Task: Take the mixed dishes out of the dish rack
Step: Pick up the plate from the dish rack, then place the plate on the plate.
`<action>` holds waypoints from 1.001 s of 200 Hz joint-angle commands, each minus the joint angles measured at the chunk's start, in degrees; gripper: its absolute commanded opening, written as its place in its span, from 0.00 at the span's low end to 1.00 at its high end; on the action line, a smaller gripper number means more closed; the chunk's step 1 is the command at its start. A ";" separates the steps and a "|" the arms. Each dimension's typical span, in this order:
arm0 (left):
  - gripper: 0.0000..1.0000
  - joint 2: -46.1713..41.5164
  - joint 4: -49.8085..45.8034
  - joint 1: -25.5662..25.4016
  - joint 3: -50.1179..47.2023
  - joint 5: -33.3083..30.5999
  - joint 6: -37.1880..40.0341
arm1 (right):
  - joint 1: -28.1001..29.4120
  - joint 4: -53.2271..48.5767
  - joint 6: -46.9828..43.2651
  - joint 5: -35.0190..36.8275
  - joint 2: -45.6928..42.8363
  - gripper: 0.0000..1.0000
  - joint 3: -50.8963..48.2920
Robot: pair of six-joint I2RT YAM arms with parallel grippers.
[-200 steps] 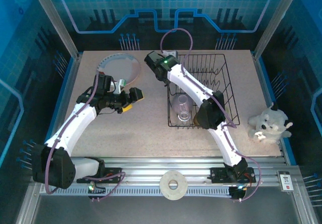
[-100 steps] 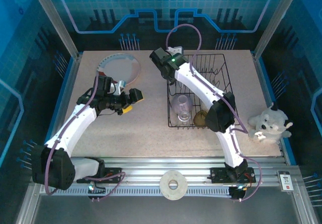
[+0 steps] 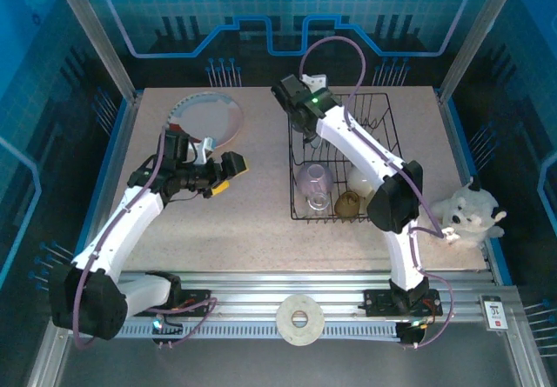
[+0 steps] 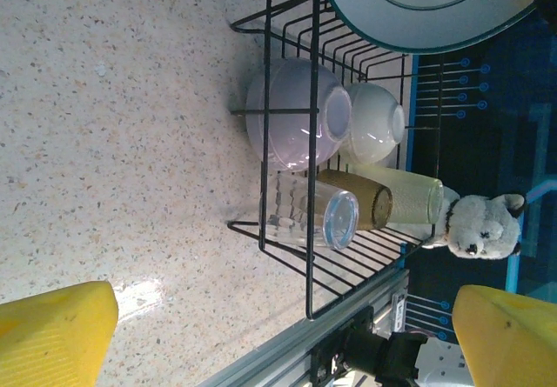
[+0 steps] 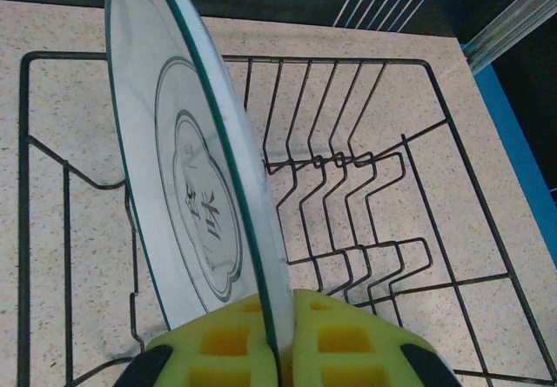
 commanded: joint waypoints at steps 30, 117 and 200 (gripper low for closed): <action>0.99 -1.21 3.41 -0.62 -1.64 3.64 -1.75 | -1.15 5.03 -1.07 -3.80 -7.12 0.00 -3.14; 0.98 4.25 14.58 -4.61 -0.23 5.75 -6.42 | -10.98 13.37 3.18 -26.96 -24.12 0.00 -23.70; 0.94 16.32 24.55 -12.88 7.20 4.44 -11.28 | -22.23 18.08 6.56 -50.54 -38.09 0.00 -39.06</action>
